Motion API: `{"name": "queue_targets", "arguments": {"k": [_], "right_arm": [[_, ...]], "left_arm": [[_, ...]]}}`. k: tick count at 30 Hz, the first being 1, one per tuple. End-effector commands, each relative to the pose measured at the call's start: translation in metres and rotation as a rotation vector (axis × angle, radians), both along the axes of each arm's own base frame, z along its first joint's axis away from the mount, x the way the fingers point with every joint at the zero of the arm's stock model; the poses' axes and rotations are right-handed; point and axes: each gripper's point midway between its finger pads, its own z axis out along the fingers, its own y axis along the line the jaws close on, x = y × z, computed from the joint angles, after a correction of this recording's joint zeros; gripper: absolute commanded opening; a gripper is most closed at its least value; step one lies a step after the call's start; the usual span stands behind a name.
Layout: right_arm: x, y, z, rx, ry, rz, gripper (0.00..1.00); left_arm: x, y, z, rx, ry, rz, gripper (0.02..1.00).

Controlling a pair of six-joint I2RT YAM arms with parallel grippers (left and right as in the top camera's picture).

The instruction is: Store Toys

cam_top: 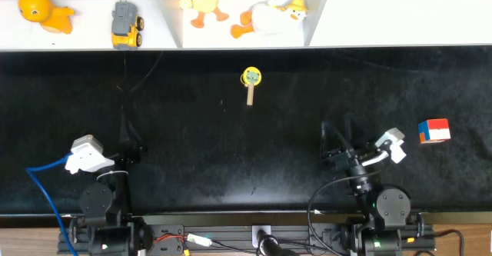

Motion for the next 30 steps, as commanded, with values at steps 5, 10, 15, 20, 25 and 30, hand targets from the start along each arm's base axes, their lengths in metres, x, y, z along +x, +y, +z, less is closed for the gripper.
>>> {"name": "queue_targets", "arguments": {"k": [5, 10, 15, 20, 25, 30], "right_arm": [[-0.012, 0.016, 0.034, -0.190, 0.088, 0.104, 1.000], [0.004, 0.026, 0.061, -0.318, 0.203, 0.190, 1.000], [0.029, 0.045, 0.077, -0.431, 0.316, 0.295, 1.000], [0.055, 0.067, 0.071, -0.593, 0.429, 0.339, 0.998], [0.071, 0.112, 0.042, -0.669, 0.544, 0.453, 0.998], [0.084, 0.143, -0.002, -0.718, 0.707, 0.459, 1.000]], "left_arm": [[-0.001, 0.000, 0.001, -0.017, -0.014, 0.005, 0.996], [-0.001, 0.000, 0.001, -0.017, -0.014, 0.005, 0.998], [-0.001, 0.000, 0.001, -0.017, -0.014, 0.005, 0.996], [-0.001, 0.000, 0.001, -0.017, -0.014, 0.005, 0.998], [-0.001, 0.000, 0.001, -0.017, -0.014, 0.005, 0.998], [-0.001, 0.000, 0.001, -0.017, -0.014, 0.005, 0.998]]}}
